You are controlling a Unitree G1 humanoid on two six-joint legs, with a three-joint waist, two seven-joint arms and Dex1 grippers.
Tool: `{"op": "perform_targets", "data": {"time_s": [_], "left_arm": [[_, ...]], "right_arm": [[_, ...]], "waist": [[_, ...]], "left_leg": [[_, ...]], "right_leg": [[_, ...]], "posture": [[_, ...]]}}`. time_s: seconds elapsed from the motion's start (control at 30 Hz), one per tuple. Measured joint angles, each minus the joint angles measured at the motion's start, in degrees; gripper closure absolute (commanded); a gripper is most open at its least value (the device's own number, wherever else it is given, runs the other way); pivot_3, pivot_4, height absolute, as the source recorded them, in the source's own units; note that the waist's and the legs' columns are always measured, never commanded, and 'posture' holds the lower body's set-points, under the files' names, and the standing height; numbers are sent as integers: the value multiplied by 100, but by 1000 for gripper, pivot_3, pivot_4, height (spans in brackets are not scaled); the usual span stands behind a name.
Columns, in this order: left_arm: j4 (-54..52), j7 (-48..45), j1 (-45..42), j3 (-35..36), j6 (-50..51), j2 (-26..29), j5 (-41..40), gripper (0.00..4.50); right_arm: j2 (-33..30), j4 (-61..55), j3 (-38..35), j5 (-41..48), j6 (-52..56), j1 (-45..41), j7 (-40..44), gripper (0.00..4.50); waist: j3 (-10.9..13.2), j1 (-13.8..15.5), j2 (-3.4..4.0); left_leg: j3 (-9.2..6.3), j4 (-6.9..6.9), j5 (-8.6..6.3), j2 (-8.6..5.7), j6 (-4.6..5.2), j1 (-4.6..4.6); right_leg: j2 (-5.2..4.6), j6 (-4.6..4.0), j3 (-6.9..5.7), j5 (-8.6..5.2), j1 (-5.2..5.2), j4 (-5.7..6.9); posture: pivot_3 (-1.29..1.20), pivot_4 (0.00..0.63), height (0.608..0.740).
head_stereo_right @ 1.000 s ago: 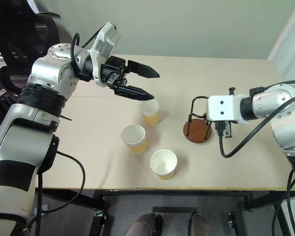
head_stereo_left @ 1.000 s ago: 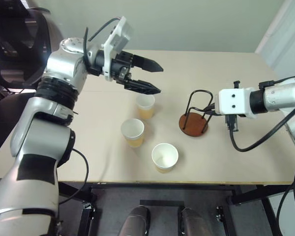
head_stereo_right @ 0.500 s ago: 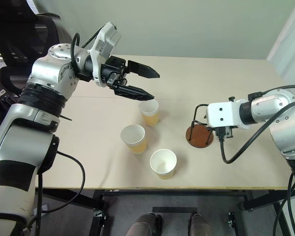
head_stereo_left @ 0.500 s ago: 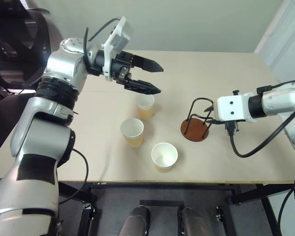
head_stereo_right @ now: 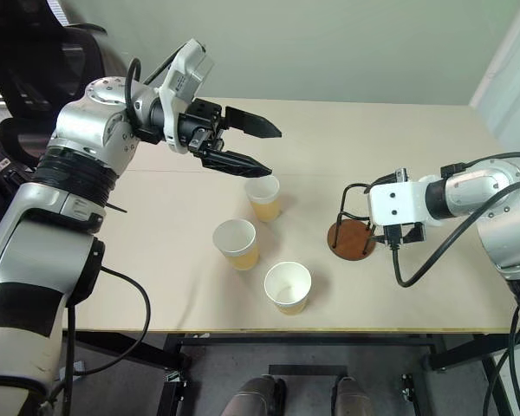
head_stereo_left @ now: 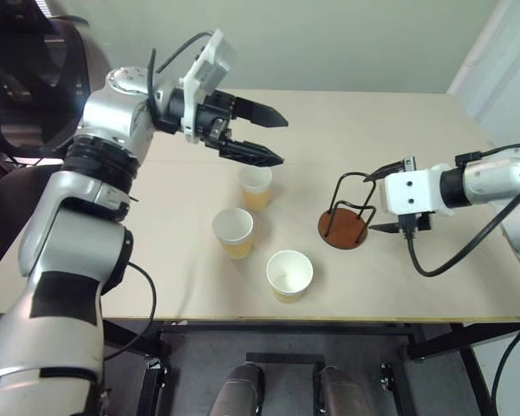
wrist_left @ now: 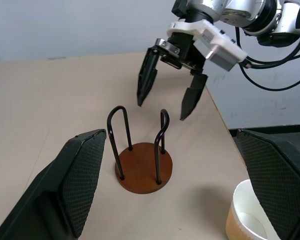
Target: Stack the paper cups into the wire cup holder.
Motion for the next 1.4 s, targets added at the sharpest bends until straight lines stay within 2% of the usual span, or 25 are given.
{"op": "perform_targets", "data": {"time_s": [0.2,0.47,0.53,0.63,0.73,0.9,1.13,1.27,1.4], "left_arm": [[10,0,0,0,-7,-18,2,0],[36,0,0,5,-11,-20,20,0],[37,0,0,9,-13,-25,36,0],[45,-1,-1,16,-16,-31,60,0],[52,-1,-1,16,-20,-41,89,0],[258,-1,-23,80,-152,-88,284,0],[535,-1,-87,238,-411,-162,606,0],[1018,17,-193,324,-1095,-207,1287,0],[1678,638,-274,145,-2617,-183,2700,0]], "right_arm": [[175,410,0,-367,-490,-123,-401,74],[279,596,0,-511,-771,-166,-543,74],[274,509,-17,-344,-502,-154,-361,74],[190,-66,-158,357,530,1,168,74],[145,-601,-374,1002,1556,-22,386,74],[333,-958,-727,1730,2791,-369,182,74],[237,-1130,-933,2157,3312,-398,-80,74],[88,-1131,-942,2159,3296,-344,-156,74],[75,-1135,-941,2232,3295,-313,-225,74]], "waist": [[1,-11,1],[0,-14,1],[0,-16,1],[0,-10,0],[0,-13,-1],[0,-16,-1],[0,0,-1],[0,0,0],[0,-11,0]], "left_leg": [[2,0,6,0,10,0],[-1,0,11,-3,12,0],[2,-1,11,-4,12,0],[5,-7,18,-4,-1,-7],[6,-9,49,-5,-52,-14],[5,-13,46,-5,-46,-14],[-1,-16,36,-10,-29,-20],[-4,-14,20,-7,-2,-23],[-10,-13,19,-4,0,-20]], "right_leg": [[2,2,2,15,-1,0],[-1,2,2,19,1,-2],[1,2,0,18,1,-2],[3,0,-2,12,-1,-7],[2,0,3,7,-6,-8],[5,-4,2,7,-14,-2],[12,-9,-3,5,-23,2],[4,-9,4,5,-27,1],[4,-8,10,5,-29,4]], "posture": [[0,150,740],[0,150,740],[0,150,740],[0,150,740],[0,150,740],[0,150,740],[0,150,740],[0,150,740],[0,150,740]]}}
